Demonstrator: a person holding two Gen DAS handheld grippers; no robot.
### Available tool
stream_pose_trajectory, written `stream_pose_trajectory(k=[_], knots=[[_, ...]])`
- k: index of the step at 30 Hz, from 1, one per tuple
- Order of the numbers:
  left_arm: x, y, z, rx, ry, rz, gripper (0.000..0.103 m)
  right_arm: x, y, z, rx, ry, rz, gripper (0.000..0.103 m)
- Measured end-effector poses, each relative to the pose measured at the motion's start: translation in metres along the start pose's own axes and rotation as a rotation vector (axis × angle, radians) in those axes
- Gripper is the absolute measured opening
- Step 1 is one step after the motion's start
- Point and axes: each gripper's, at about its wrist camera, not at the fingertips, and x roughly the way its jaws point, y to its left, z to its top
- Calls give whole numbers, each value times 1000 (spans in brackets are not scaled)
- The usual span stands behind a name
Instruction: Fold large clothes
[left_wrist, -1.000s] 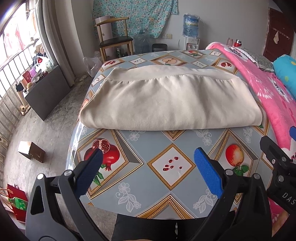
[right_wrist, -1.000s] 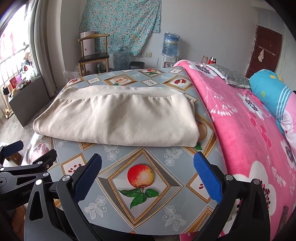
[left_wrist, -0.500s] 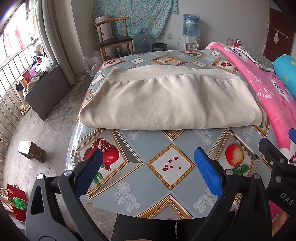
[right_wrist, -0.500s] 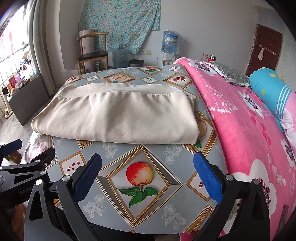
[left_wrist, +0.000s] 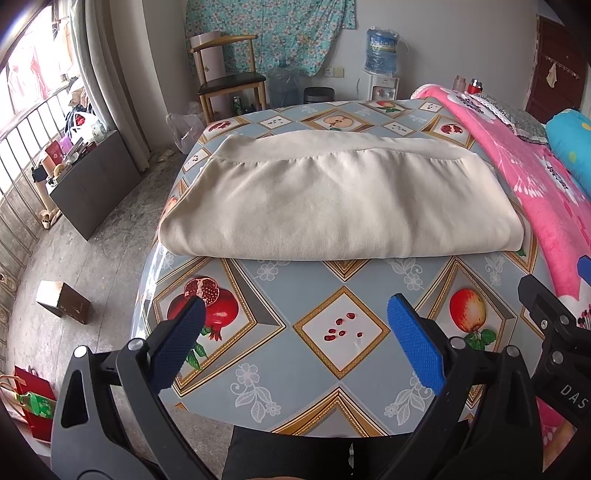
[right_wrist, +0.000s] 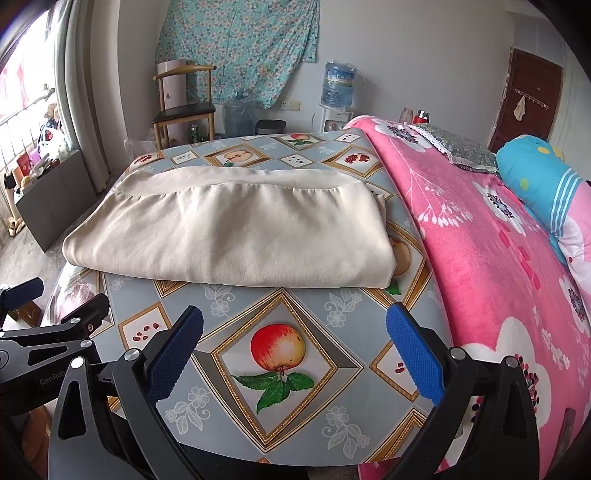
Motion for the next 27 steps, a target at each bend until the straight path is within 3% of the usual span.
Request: stream_pose_trajectory(k=[27], knots=[[0, 2, 1, -3, -2, -1, 95, -1, -1, 2, -4, -3, -3, 97]])
